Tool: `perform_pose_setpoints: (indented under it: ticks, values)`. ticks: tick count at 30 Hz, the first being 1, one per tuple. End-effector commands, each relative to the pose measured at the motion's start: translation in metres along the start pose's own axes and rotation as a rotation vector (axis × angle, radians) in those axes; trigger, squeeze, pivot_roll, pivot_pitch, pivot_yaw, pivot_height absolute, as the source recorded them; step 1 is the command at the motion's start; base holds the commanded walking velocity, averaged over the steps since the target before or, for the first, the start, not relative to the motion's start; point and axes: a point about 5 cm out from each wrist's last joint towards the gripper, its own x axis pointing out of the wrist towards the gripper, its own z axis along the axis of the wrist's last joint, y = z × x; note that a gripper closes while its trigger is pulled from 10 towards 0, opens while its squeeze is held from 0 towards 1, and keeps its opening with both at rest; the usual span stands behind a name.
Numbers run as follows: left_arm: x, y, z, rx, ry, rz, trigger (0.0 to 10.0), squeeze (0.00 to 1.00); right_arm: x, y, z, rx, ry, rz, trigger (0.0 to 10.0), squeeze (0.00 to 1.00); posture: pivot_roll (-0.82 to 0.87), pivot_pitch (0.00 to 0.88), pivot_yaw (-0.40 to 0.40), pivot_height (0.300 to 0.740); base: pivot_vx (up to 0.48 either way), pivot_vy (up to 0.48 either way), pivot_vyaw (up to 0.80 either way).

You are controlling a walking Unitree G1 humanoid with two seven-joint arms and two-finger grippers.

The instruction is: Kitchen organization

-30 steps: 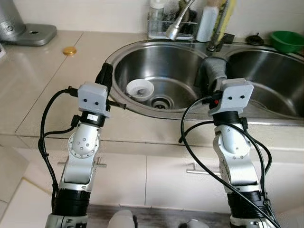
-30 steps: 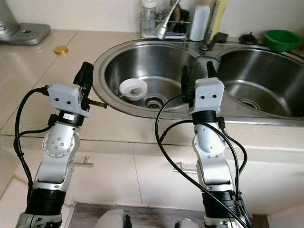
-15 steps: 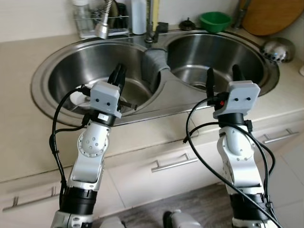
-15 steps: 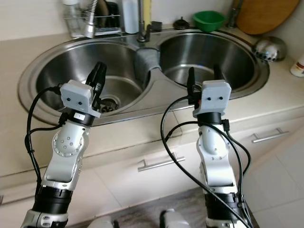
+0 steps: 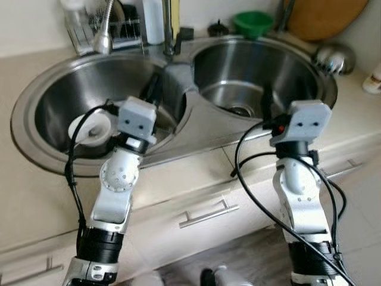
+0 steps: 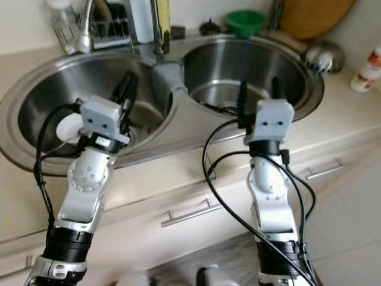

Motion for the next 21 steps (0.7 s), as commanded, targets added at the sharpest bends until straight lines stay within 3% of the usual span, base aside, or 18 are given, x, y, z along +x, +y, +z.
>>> perform_pose_setpoints:
  ticks: [1,6,13,21]
  values:
    - [-0.0034,-0.0032,-0.0061,-0.001,0.027,-0.016,10.0,0.00,0.0022,-0.0040,0.0016,-0.017,-0.015,-0.005,10.0,0.00,0.16,0.000,-0.013,0.740,0.000,-0.480,-0.80]
    - [-0.0032,0.0001,-0.0073,0.007,0.039,0.000,10.0,0.00,0.0044,-0.0049,0.0029,-0.036,-0.026,-0.004,10.0,0.00,0.16,0.000,-0.009,0.740,0.000,0.000,-0.78]
    - [-0.0056,0.0014,-0.0081,-0.010,0.042,0.010,10.0,0.00,0.0035,-0.0036,-0.0010,-0.048,-0.008,-0.006,10.0,0.00,0.17,0.000,-0.005,0.740,0.000,0.000,0.00]
    - [-0.0050,0.0010,-0.0088,-0.017,0.036,0.001,10.0,0.00,0.0054,-0.0025,-0.0029,-0.049,-0.013,-0.015,10.0,0.00,0.17,0.000,-0.001,0.740,-0.316,0.000,0.00]
